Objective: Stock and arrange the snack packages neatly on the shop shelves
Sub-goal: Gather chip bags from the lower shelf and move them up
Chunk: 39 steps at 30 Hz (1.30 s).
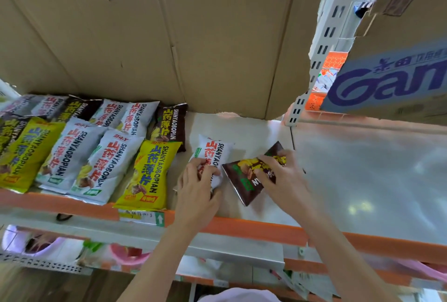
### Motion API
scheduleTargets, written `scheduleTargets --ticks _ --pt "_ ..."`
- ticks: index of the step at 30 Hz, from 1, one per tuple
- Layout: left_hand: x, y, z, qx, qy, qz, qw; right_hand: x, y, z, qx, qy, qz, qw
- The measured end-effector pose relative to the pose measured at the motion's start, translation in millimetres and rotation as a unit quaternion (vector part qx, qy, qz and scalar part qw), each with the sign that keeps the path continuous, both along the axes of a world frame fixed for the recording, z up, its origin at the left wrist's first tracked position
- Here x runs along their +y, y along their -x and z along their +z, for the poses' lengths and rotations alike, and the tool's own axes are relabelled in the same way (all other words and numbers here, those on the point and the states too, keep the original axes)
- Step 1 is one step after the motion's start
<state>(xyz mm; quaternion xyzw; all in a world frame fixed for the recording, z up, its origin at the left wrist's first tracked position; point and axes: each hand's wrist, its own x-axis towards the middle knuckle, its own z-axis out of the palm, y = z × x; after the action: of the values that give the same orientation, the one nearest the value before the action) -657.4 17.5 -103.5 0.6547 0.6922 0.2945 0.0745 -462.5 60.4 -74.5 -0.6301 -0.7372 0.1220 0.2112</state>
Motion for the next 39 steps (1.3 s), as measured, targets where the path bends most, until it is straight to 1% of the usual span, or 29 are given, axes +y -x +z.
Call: scheduleTargets --ticks 2,3,6,9,11,13,15,16,17,18,19,20,22,23,25,27,29,31,33,35,37,39 --pt "12.3 3.6 -0.9 0.021 0.004 -0.007 1.000 1.2 9.4 -6.3 -0.053 -0.008 0.026 0.998" --pt "20.7 6.3 -2.0 0.032 0.005 -0.014 0.999 2.6 12.4 -6.4 -0.060 -0.005 0.036 0.998" --pt "51.6 15.5 -6.1 0.082 0.023 -0.035 0.996 6.5 18.9 -6.9 -0.040 0.020 0.090 0.995" --pt "84.3 22.8 -5.5 0.114 0.049 -0.046 0.991 0.6 28.9 -7.4 -0.020 0.032 0.154 0.987" --pt "103.4 24.2 -2.1 0.128 0.100 -0.041 0.986 -6.9 36.0 -9.5 -0.009 0.038 0.166 0.985" --pt "118.5 24.8 2.6 0.114 0.174 -0.048 0.977 -14.7 44.5 -13.3 -0.009 0.026 0.164 0.986" --pt "123.8 27.5 11.1 0.083 0.207 -0.082 0.971 -22.6 53.5 -15.9 -0.006 0.015 0.152 0.988" --pt "121.3 31.1 16.4 0.038 0.198 -0.099 0.975 -26.4 58.6 -17.1 -0.003 0.010 0.144 0.989" --pt "115.5 35.7 22.0 -0.029 0.174 -0.105 0.979 -30.7 63.2 -18.1 0.001 0.008 0.135 0.991" --pt "106.8 40.6 26.6 -0.092 0.140 -0.101 0.981 -35.5 68.1 -18.5 0.011 0.005 0.121 0.993" --pt "95.5 44.3 30.3 -0.126 0.100 -0.095 0.982 -41.2 73.2 -18.6 0.023 -0.002 0.101 0.995" --pt "81.6 46.5 32.9 -0.134 0.064 -0.090 0.985 -47.6 78.9 -19.3 0.032 -0.021 0.077 0.996" --pt "52.1 47.3 29.9 -0.127 0.031 -0.092 0.987 -59.4 90.7 -24.1 0.038 -0.083 0.023 0.996" --pt "38.3 45.7 26.5 -0.128 0.036 -0.093 0.987 -63.5 95.6 -26.7 0.054 -0.098 -0.002 0.994" --pt "18.4 39.7 19.8 -0.141 0.083 -0.091 0.982 -68.9 103.4 -29.3 0.111 -0.080 -0.033 0.990" --pt "7.5 31.2 16.3 -0.166 0.123 -0.098 0.974 -72.9 105.1 -32.0 0.127 -0.082 -0.034 0.988" --pt "1.4 24.6 16.3 -0.224 0.122 -0.111 0.961 -78.2 103.6 -34.4 0.121 -0.109 -0.014 0.987" --pt "-4.5 22.9 16.6 -0.264 0.085 -0.107 0.955 -82.6 101.0 -33.0 0.125 -0.108 0.016 0.986" --pt "-13.5 25.5 15.6 -0.285 0.020 -0.093 0.954 -79.7 97.5 -30.5 0.124 -0.090 0.045 0.987" --pt "-21.7 29.7 12.8 -0.261 -0.019 -0.090 0.961 -72.2 95.7 -26.1 0.126 -0.043 0.068 0.989" --pt "-27.1 32.5 11.5 -0.193 -0.038 -0.095 0.976 -62.5 94.1 -22.1 0.147 0.013 0.104 0.984" --pt "-30.0 33.4 12.6 -0.106 -0.057 -0.089 0.989 -53.5 92.0 -19.0 0.157 0.068 0.141 0.975"
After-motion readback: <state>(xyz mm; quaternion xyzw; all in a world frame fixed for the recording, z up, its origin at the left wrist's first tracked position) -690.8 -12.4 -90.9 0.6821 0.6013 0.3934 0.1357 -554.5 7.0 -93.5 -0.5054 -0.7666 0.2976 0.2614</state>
